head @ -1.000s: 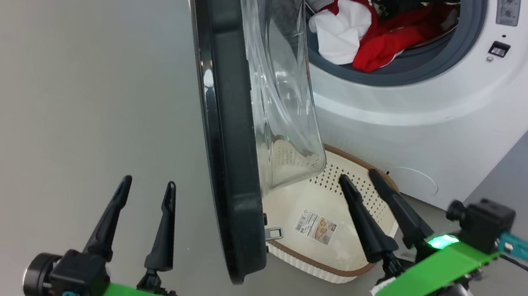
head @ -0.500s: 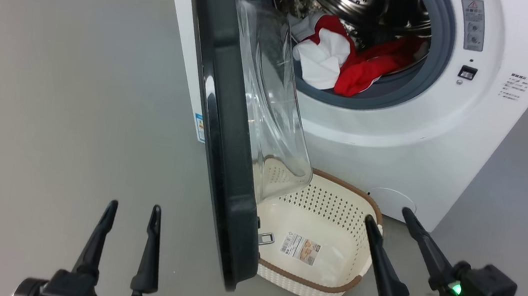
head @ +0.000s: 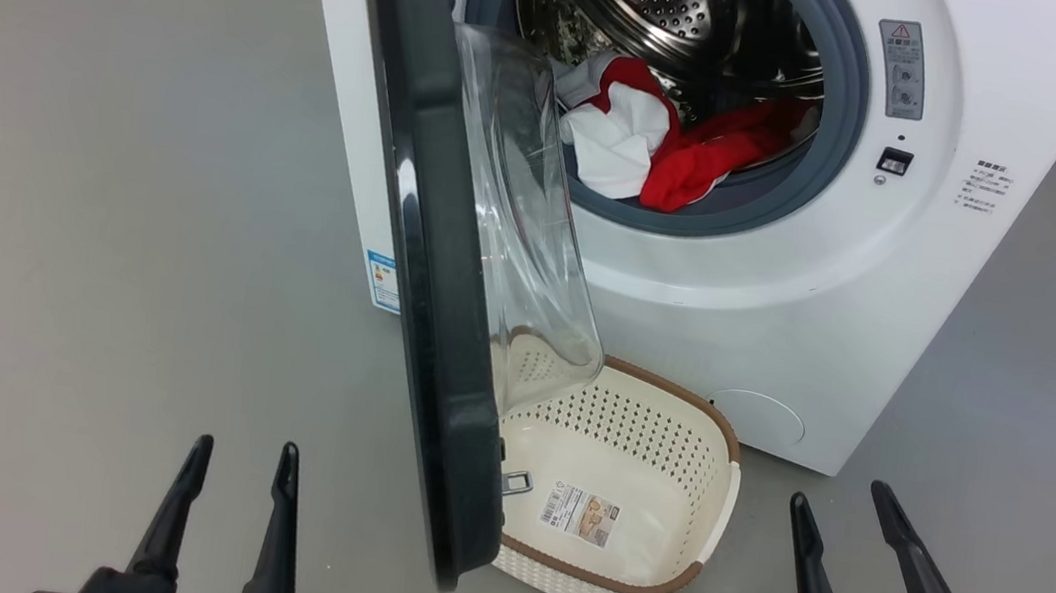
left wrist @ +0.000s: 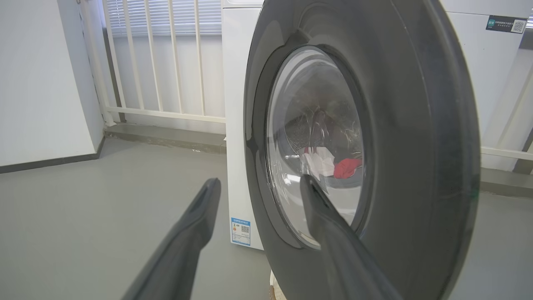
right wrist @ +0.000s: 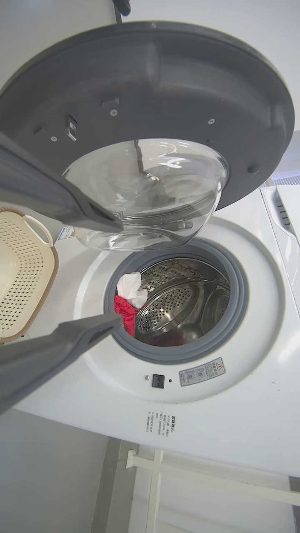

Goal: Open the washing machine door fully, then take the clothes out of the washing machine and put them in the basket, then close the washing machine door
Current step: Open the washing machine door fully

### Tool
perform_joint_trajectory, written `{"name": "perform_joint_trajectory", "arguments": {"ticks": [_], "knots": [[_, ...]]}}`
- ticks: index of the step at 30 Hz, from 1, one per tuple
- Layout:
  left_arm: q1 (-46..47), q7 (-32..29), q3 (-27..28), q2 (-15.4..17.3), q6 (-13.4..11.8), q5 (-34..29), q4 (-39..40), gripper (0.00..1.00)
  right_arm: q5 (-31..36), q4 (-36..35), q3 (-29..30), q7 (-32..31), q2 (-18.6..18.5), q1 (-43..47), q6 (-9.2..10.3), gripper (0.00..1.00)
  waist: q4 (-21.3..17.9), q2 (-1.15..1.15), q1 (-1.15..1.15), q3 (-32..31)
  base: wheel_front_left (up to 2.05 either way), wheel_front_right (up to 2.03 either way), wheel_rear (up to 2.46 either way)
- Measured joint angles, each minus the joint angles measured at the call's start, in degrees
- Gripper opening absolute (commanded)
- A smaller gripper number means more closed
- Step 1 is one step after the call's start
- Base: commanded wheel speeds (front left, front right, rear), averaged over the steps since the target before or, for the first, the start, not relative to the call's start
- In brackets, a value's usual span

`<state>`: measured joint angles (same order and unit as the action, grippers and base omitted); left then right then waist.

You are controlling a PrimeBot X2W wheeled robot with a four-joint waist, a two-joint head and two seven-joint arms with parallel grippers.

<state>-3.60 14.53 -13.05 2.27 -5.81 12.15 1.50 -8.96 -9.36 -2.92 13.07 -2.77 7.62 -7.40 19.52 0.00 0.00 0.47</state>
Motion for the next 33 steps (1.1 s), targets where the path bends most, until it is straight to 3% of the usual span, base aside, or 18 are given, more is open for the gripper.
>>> {"name": "perform_joint_trajectory", "arguments": {"ticks": [22,23,25,26,33], "knots": [[0.0,0.0,0.3,0.0,0.6,-0.5,-0.5,1.00,-1.3,-0.1,1.2,1.2,0.2,1.9,0.00,1.00,-0.5,0.00,0.00,0.4,0.00,0.00,0.00],[0.0,0.0,0.3,0.0,0.6,-0.5,-0.5,0.74,-1.4,-0.1,1.3,1.2,0.2,1.9,0.00,1.00,-0.5,0.00,0.00,0.4,0.00,0.00,0.00],[0.0,0.0,0.3,0.0,0.8,-0.5,-0.5,0.07,-1.4,-0.1,1.4,1.2,0.2,1.9,0.00,1.00,-0.6,0.00,0.00,0.4,0.00,0.00,0.00],[0.1,0.0,0.3,0.0,1.0,-0.6,-0.5,0.00,-1.5,-0.1,1.4,1.2,0.2,1.9,0.00,1.00,-0.6,0.00,0.00,0.5,0.00,0.00,0.00],[0.9,0.0,0.8,0.1,0.5,-2.5,4.4,0.00,-1.8,-0.1,1.4,1.2,0.2,1.9,0.00,1.00,-0.9,0.00,0.00,0.6,0.00,0.00,0.00]]}}
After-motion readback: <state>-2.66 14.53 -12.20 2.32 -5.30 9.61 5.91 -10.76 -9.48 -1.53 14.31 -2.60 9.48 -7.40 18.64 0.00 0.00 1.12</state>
